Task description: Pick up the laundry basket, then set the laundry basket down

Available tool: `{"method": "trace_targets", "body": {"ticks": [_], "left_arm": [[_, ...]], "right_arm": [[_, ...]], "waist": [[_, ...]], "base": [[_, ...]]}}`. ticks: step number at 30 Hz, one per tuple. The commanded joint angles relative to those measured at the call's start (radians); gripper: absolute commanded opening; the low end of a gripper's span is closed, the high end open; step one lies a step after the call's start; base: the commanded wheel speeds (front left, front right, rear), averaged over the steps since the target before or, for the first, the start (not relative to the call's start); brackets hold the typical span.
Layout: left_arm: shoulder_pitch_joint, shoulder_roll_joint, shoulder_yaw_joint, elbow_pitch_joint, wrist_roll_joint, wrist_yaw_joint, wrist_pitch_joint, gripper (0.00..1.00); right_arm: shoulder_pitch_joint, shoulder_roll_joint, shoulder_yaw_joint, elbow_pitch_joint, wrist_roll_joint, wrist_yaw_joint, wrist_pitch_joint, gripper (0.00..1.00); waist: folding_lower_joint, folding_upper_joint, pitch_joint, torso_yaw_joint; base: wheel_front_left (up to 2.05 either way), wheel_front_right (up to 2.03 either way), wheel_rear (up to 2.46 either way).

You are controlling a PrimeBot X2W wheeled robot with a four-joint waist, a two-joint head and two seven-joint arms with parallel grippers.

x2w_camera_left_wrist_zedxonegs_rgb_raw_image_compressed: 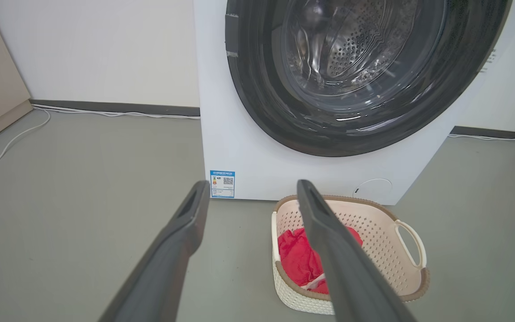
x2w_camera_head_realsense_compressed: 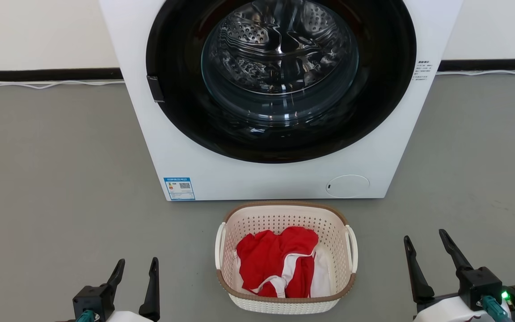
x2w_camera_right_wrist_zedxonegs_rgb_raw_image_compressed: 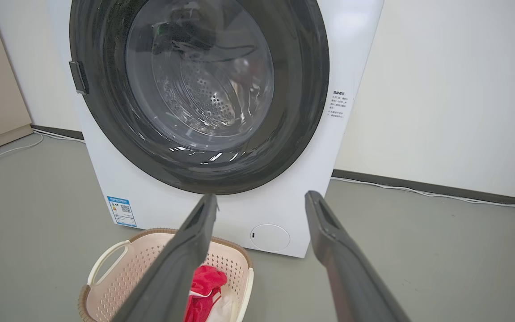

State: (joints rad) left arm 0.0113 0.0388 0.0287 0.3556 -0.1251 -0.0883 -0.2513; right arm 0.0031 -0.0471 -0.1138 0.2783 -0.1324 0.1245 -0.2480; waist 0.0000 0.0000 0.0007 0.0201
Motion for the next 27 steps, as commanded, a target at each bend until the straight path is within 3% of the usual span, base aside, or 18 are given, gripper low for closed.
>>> {"method": "trace_targets", "body": {"ticks": [1,13,27], "left_arm": [[-0.034,0.011,0.028,-0.021,-0.006,0.006,-0.01,1.0],[-0.103,0.011,0.004,-0.008,-0.019,0.0,-0.01,1.0],[-0.404,0.011,-0.093,0.156,-0.083,-0.015,-0.01,1.0]], "right_arm": [[-0.01,-0.005,0.022,-0.018,-0.004,0.006,-0.014,1.0],[-0.067,-0.004,0.002,-0.019,-0.017,0.006,-0.014,1.0],[-0.323,-0.003,-0.046,0.141,-0.004,0.006,-0.014,1.0]], "waist": [[0.0,0.0,0.002,-0.001],[0.0,0.0,0.109,0.003],[0.0,0.0,0.414,0.03]], "base": [[0.0,0.0,0.0],[0.0,0.0,0.0],[0.0,0.0,0.0]]}}
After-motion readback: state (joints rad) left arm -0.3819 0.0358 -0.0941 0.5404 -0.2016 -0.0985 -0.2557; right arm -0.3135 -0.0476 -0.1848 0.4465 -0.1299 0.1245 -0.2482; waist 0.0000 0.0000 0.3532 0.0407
